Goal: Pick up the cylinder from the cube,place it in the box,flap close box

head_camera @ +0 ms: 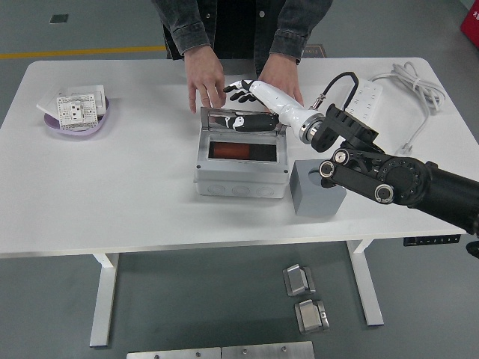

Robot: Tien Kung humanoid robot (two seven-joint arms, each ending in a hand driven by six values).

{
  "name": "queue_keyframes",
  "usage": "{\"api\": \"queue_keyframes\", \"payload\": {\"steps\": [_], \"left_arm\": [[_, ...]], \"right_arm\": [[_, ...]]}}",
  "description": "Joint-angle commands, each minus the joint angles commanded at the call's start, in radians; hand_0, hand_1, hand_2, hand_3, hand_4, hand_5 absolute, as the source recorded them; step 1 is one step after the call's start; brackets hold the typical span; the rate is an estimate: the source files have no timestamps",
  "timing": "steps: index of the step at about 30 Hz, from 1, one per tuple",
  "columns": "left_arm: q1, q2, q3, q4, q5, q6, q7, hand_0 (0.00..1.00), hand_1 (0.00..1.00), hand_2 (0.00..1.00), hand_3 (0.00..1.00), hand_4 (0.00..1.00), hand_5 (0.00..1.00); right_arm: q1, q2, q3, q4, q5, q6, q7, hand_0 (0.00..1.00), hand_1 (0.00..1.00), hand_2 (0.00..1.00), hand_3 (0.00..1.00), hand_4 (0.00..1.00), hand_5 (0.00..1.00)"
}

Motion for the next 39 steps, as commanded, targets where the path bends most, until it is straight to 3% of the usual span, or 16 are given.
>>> {"api": "queue_keyframes", "payload": {"steps": [24, 39], "left_arm": [[0.012, -0.002, -0.025, -0.001, 0.010, 0.000, 0.000, 0.621, 0.628, 0.593, 0.685, 0.711, 0.261], [0.019, -0.006, -0.036, -0.002, 0.015, -0.001, 0.000, 0.620, 0.627, 0.593, 0.686, 0.712, 0.261]], "right_arm": [[-0.116, -0.072, 0.075, 0.174, -0.121, -0.008, -0.031, 0.777, 0.748, 0.765, 0.840, 0.865, 0.577], [-0.222, -0.084, 0.148, 0.263, -0.161, -0.008, -0.048, 0.773, 0.745, 0.766, 0.846, 0.860, 0.557]]}}
